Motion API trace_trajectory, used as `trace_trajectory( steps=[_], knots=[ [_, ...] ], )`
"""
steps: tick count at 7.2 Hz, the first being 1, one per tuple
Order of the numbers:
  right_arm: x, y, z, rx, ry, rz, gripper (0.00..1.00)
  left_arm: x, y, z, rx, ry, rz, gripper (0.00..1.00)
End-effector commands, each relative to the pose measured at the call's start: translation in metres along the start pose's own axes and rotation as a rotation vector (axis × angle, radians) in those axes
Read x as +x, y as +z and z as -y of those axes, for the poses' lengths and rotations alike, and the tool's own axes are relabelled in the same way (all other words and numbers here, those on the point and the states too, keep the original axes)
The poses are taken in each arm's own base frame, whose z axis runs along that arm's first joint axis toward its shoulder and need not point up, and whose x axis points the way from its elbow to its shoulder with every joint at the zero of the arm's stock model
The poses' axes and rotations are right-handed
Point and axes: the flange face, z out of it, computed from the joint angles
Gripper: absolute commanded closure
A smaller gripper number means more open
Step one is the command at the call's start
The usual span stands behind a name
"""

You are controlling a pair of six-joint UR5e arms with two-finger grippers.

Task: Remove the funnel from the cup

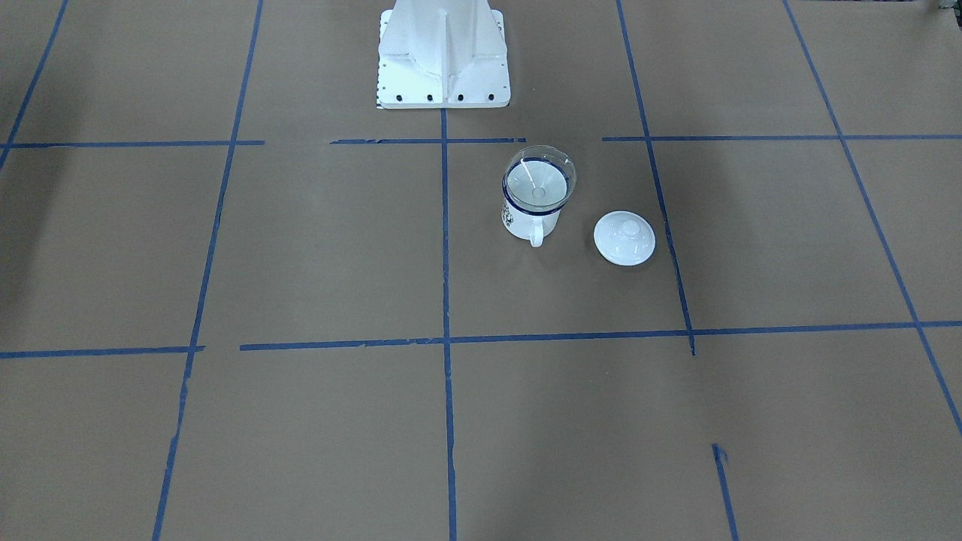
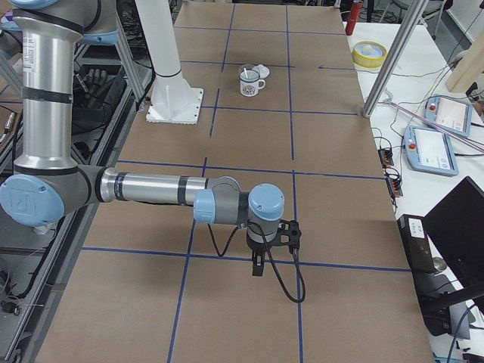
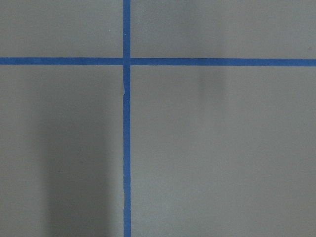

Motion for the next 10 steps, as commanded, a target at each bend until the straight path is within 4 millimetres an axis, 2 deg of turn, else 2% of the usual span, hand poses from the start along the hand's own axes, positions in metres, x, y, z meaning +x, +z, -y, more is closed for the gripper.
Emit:
trace_trajectory(
  steps=[1,2,3,4,5,7,8,9,10],
  knots=[
    [0.000,0.000,0.000,0.000,0.000,0.000,0.00,0.121,0.029,-0.008,-0.021,-0.011,-0.065,0.00],
    [0.000,0.000,0.000,0.000,0.000,0.000,0.00,0.159,0.036,-0.011,-0.034,-0.038,-0.096,0.00],
    [0.000,0.000,0.000,0.000,0.000,0.000,0.00,0.183,0.049,-0.018,-0.065,-0.007,-0.116,0.00],
    [0.000,0.000,0.000,0.000,0.000,0.000,0.00,0.202,0.047,-0.020,-0.065,0.005,-0.137,0.00],
    [0.000,0.000,0.000,0.000,0.000,0.000,0.00,0.235,0.061,-0.028,-0.109,-0.051,-0.148,0.00],
    [0.000,0.000,0.000,0.000,0.000,0.000,0.00,0.326,0.090,-0.021,-0.108,-0.064,-0.025,0.00],
    [0.000,0.000,0.000,0.000,0.000,0.000,0.00,0.345,0.098,-0.015,-0.105,-0.096,-0.002,0.00],
    [0.000,0.000,0.000,0.000,0.000,0.000,0.00,0.364,0.119,-0.027,-0.133,-0.103,0.012,0.00],
    [0.000,0.000,0.000,0.000,0.000,0.000,0.00,0.386,0.149,-0.054,-0.128,-0.113,0.058,0.00]
  ],
)
